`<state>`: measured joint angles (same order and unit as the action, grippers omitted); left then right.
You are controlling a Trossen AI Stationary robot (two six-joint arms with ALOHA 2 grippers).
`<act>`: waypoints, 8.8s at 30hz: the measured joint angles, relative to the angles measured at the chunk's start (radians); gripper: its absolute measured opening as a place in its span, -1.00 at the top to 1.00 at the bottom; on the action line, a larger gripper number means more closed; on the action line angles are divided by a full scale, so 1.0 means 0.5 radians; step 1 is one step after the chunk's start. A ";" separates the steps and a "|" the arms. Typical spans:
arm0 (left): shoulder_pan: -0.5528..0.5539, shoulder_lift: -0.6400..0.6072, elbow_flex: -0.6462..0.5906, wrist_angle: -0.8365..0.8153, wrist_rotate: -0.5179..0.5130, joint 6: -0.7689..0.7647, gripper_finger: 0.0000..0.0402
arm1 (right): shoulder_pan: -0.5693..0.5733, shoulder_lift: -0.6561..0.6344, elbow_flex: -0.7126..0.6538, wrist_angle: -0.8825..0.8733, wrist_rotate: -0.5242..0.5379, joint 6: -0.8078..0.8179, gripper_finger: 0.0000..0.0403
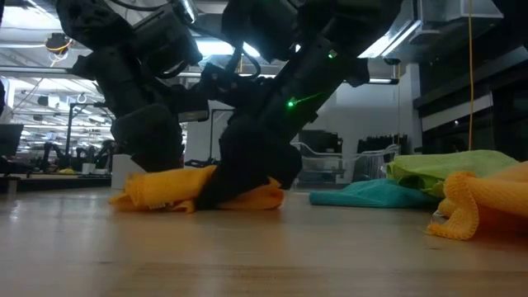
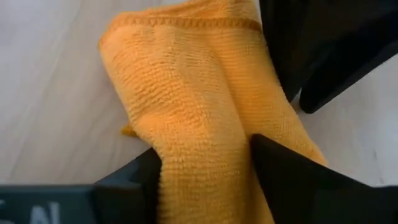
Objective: Fold microfiber towels
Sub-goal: Put the folded orange microfiber towel into the transparent bin, then fold the green microfiber towel
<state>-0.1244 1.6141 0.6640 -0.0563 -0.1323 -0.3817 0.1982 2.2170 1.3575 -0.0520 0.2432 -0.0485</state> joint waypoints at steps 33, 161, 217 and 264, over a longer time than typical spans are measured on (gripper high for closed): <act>0.006 -0.816 0.690 -1.460 -0.698 -0.098 0.44 | 0.057 -0.732 -0.008 -1.242 0.471 0.478 0.86; -0.188 -0.715 0.592 -0.908 -0.716 0.000 0.44 | 0.397 -1.548 -1.053 -0.757 0.196 1.870 0.05; -0.188 -0.715 0.583 -0.887 -0.758 -0.001 0.44 | 0.601 -0.972 -0.958 -1.032 0.668 1.386 0.28; -0.190 -0.713 0.581 -0.785 -0.524 0.326 0.44 | 0.715 -0.976 0.983 -1.562 1.141 -0.124 0.99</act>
<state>-0.2196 1.2574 0.9546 -0.4489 -0.3942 -0.2185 0.5556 1.7290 1.8489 -0.8330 0.8135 -0.1103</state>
